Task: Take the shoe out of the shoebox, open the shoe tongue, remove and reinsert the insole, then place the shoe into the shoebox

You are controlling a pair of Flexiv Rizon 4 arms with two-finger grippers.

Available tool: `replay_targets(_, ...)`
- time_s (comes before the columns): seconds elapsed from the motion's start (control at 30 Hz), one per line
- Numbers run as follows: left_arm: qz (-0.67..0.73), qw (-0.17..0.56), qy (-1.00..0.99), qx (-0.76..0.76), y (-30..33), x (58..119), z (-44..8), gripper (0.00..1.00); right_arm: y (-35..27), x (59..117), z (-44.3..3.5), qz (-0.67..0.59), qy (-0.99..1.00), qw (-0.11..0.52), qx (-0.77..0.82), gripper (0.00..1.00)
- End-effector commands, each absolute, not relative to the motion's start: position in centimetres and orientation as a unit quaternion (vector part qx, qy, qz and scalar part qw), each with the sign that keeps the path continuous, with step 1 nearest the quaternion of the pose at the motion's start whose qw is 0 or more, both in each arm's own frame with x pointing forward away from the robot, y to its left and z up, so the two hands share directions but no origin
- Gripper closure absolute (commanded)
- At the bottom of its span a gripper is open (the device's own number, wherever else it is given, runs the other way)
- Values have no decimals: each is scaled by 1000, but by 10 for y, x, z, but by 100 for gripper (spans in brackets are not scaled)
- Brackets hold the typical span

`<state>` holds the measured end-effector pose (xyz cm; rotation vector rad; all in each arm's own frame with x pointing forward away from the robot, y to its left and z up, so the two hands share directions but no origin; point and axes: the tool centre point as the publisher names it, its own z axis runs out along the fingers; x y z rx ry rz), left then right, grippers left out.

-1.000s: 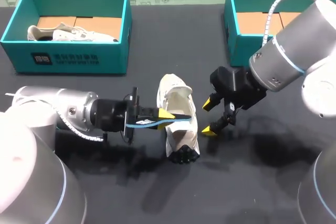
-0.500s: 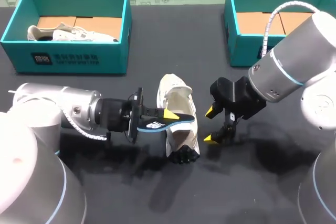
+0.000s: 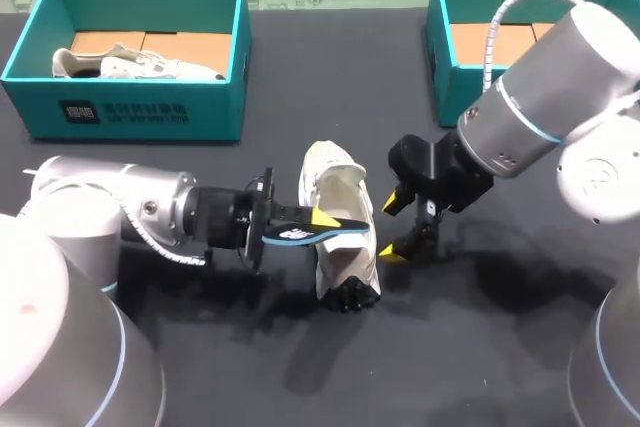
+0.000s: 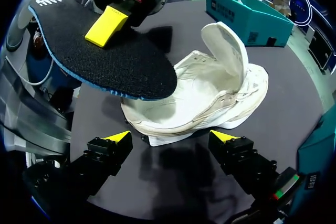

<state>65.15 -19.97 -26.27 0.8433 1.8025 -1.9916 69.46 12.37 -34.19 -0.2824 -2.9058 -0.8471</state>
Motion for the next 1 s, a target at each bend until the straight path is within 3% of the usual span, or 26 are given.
replay_targets(0.03, -700, 158, 629, 298, -204, 655, -266, 100, 126, 694, -346, -278, -955, 50, -94, 0)
replay_targets(1.0, -706, 139, 651, 241, -217, 650, -276, 100, 127, 690, -350, -283, -952, 56, -106, 0)
